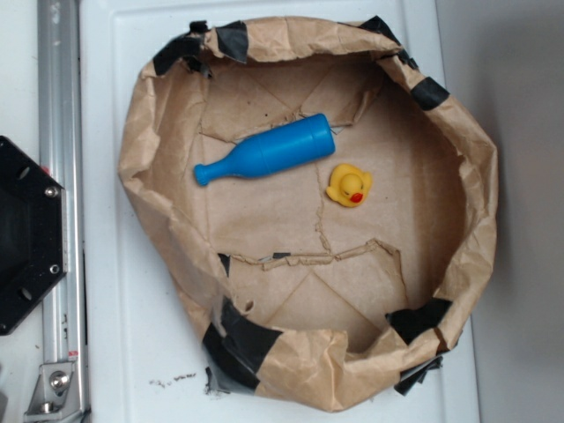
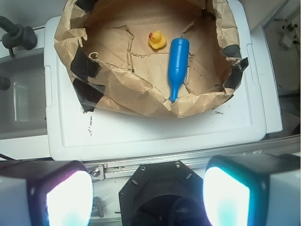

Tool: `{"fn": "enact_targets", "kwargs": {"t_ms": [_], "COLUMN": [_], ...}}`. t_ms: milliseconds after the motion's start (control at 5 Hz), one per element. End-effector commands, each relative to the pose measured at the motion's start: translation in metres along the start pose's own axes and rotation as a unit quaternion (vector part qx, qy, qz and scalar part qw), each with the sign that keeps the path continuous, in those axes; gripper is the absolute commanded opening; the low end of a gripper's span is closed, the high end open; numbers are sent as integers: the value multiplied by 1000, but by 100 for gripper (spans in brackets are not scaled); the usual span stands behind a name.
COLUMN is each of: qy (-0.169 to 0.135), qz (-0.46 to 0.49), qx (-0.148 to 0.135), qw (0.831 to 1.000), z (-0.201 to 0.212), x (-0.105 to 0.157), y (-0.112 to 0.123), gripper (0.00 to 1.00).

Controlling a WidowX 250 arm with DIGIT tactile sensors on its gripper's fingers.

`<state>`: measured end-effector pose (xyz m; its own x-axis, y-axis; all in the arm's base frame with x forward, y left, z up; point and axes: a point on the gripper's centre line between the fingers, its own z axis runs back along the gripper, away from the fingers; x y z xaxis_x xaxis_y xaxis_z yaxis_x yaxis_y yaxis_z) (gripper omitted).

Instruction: Grab the yellow duck.

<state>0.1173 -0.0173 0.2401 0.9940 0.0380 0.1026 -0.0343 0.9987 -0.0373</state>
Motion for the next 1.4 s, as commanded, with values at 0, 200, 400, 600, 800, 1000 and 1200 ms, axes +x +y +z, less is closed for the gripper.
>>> {"fn": "enact_targets", "kwargs": {"t_ms": [0,200,400,600,800,1000,1200], "qy": [0,-30,-46,-49,-58,-60,-88], "qz": [0,-51,-59,-41,-46,-37,-75], "qx": [0,27,-10,-37,-47,-51,-60], "qw": [1000,998,997,997,996,996,991], "z": [0,-11,-23,-53,-97,-131,-159], "x": [0,49,99,137,153,151,148], "y": [0,3,19,27,24,19,-1], "gripper": [100,100,100,100,100,100,100]}}
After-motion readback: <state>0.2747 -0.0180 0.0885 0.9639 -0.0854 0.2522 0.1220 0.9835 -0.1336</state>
